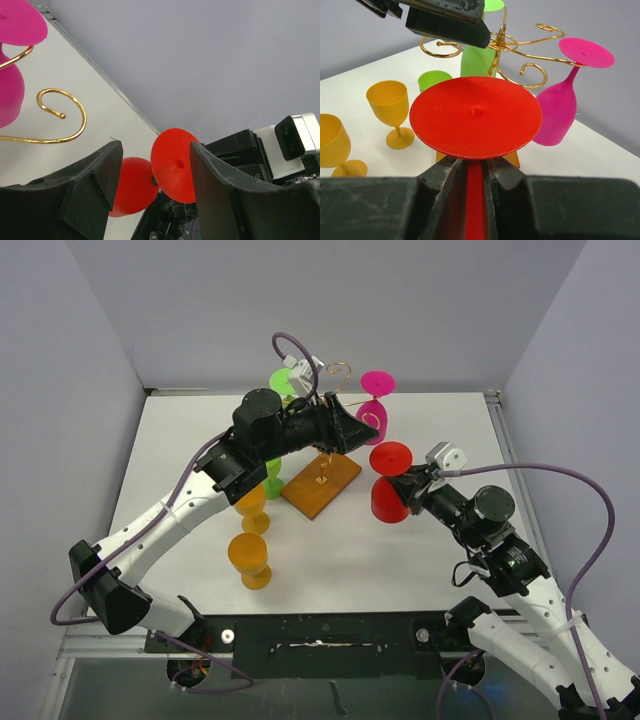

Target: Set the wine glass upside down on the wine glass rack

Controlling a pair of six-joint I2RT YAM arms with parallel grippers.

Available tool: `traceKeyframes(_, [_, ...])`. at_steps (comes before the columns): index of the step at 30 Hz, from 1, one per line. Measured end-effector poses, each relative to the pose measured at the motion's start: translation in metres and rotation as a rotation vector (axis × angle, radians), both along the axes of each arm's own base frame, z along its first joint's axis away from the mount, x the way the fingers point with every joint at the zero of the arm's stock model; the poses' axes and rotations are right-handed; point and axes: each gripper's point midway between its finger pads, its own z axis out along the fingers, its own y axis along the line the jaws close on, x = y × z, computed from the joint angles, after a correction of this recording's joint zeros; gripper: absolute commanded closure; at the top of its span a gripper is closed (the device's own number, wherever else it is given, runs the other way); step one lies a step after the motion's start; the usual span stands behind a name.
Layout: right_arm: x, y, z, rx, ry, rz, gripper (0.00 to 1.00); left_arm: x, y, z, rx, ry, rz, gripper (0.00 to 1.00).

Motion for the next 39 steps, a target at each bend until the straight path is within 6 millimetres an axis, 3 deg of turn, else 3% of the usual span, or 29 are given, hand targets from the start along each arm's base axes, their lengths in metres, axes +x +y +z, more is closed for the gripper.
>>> traceKeyframes(6, [-0.001, 0.002, 0.009, 0.020, -0.027, 0.013, 1.00, 0.009, 0.005, -0.010, 0.032, 0.037, 0.063, 0.47])
traceKeyframes(14, [0.000, 0.009, 0.027, 0.060, -0.093, 0.041, 1.00, 0.002, 0.002, -0.008, 0.009, 0.084, 0.032, 0.51])
traceKeyframes(21, [0.006, 0.017, 0.032, 0.071, -0.114, 0.061, 1.00, -0.008, -0.004, -0.006, -0.047, 0.142, -0.028, 0.65])
traceKeyframes(23, [0.008, 0.019, 0.029, 0.067, -0.108, 0.066, 1.00, -0.010, -0.005, -0.010, -0.061, 0.170, -0.039, 0.73])
traceKeyframes(27, [0.010, 0.023, 0.018, 0.059, -0.086, 0.077, 1.00, -0.012, -0.006, -0.014, -0.089, 0.210, -0.047, 1.00])
traceKeyframes(33, [0.009, 0.029, 0.017, 0.082, -0.076, 0.105, 0.75, -0.018, 0.000, -0.011, -0.133, 0.276, -0.035, 1.00])
traceKeyframes(36, [0.007, 0.030, 0.013, 0.099, -0.034, 0.108, 0.53, -0.019, 0.005, -0.009, -0.157, 0.305, -0.018, 1.00])
traceKeyframes(39, [0.007, 0.028, 0.007, 0.117, 0.019, 0.095, 0.39, -0.015, 0.008, -0.006, -0.172, 0.313, 0.007, 1.00])
